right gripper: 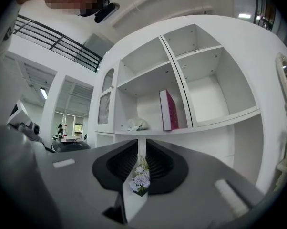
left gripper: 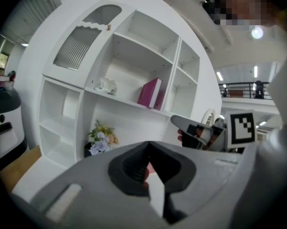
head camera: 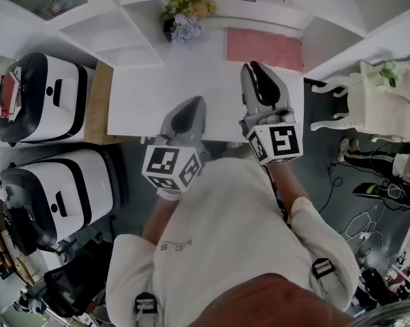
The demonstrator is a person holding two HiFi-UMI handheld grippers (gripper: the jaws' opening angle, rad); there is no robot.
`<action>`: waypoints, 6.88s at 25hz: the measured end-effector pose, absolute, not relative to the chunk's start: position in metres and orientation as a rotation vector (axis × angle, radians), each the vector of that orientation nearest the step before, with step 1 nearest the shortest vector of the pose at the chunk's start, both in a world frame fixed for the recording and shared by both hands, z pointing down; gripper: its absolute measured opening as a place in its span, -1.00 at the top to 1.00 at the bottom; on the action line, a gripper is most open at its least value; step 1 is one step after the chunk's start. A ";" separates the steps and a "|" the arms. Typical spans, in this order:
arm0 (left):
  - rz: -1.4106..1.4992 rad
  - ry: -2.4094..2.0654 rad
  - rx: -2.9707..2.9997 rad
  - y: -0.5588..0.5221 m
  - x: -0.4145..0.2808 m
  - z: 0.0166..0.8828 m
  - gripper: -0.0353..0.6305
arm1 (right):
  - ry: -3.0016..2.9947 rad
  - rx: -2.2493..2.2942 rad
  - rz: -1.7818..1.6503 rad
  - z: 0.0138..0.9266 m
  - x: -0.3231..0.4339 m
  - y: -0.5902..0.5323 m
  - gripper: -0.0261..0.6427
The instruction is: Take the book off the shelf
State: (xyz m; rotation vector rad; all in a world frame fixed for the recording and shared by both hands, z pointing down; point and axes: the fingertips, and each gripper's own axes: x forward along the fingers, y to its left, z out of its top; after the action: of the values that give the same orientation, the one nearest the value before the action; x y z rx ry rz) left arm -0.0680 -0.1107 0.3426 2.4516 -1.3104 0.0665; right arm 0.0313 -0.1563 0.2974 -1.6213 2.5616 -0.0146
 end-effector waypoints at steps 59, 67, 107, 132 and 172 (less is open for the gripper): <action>0.059 -1.394 2.448 -0.218 -0.057 0.325 0.89 | 2.349 -1.842 0.082 0.206 0.061 -0.378 0.13; 0.058 -1.412 2.430 -0.215 -0.062 0.328 0.89 | 2.310 -1.937 0.082 0.208 0.070 -0.381 0.51; 0.049 -1.349 2.480 -0.155 -0.063 0.323 0.89 | 2.316 -1.755 0.051 0.212 0.072 -0.264 0.51; 0.050 -1.309 2.459 -0.160 -0.068 0.339 0.89 | 2.332 -1.569 0.181 0.219 0.064 -0.178 0.51; 0.134 -1.360 2.311 -0.133 -0.088 0.396 0.89 | 2.639 -1.603 -0.236 0.383 0.046 -0.127 0.51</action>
State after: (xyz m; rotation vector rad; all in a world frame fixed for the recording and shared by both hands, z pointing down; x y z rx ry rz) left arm -0.0878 -0.1334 0.3959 2.3109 -1.3596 0.1342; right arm 0.0456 -0.1273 0.3825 -1.6033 2.6394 -0.2357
